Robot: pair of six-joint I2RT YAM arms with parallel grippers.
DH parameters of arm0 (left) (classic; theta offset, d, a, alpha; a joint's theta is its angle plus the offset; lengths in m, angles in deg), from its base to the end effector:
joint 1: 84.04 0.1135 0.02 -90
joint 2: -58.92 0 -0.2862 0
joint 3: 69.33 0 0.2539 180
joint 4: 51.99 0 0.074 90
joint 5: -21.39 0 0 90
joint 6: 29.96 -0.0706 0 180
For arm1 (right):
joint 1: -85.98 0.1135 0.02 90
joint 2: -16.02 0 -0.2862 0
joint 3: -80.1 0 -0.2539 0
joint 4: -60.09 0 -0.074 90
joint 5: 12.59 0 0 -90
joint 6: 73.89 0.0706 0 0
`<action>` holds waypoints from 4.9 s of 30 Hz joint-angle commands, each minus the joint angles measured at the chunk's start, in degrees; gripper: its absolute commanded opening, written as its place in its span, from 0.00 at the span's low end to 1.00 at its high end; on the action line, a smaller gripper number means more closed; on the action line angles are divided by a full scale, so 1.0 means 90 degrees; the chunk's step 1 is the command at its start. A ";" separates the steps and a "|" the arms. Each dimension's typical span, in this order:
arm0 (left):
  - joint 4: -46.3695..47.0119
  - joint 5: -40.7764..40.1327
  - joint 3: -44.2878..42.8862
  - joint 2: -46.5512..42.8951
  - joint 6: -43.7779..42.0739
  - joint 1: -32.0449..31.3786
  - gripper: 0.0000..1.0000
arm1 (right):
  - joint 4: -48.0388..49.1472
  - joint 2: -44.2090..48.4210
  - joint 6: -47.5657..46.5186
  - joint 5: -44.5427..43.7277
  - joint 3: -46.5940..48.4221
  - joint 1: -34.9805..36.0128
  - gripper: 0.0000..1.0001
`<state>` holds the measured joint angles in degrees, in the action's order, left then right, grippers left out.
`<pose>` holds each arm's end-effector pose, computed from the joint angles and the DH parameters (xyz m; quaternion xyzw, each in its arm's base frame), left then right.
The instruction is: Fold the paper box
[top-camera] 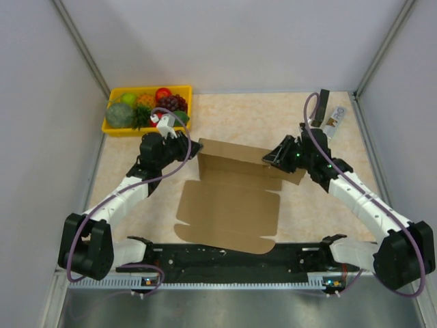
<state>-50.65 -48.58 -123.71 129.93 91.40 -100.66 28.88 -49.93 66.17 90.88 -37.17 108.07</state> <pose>0.2858 -0.1106 0.2745 0.0042 0.7898 -0.3692 0.4897 0.2482 0.1185 0.2799 0.1593 0.8658 0.3565 0.3131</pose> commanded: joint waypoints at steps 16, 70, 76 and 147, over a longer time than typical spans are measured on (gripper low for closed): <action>-0.0710 0.0167 0.0168 0.0158 -0.0222 -0.0028 0.23 | 0.2348 -0.0123 0.0639 0.1823 -0.0871 -0.0706 0.00; -0.0740 0.0137 0.0168 -0.0096 0.0061 -0.0028 0.29 | 0.4611 0.0807 -0.0534 -0.0912 -0.4367 -0.1156 0.42; -0.0710 0.0186 0.0129 -0.0008 0.0110 -0.0028 0.29 | 0.5317 -0.0034 -0.0446 -0.1048 -0.4367 -0.0872 0.41; -0.0525 0.0343 0.0451 0.0001 0.0169 -0.0028 0.28 | 0.0477 0.2315 -0.2300 -0.3011 -0.2259 0.1345 0.55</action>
<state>-50.24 -46.94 -122.01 128.81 94.21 -100.22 44.42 -36.97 49.28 64.89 -62.44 119.33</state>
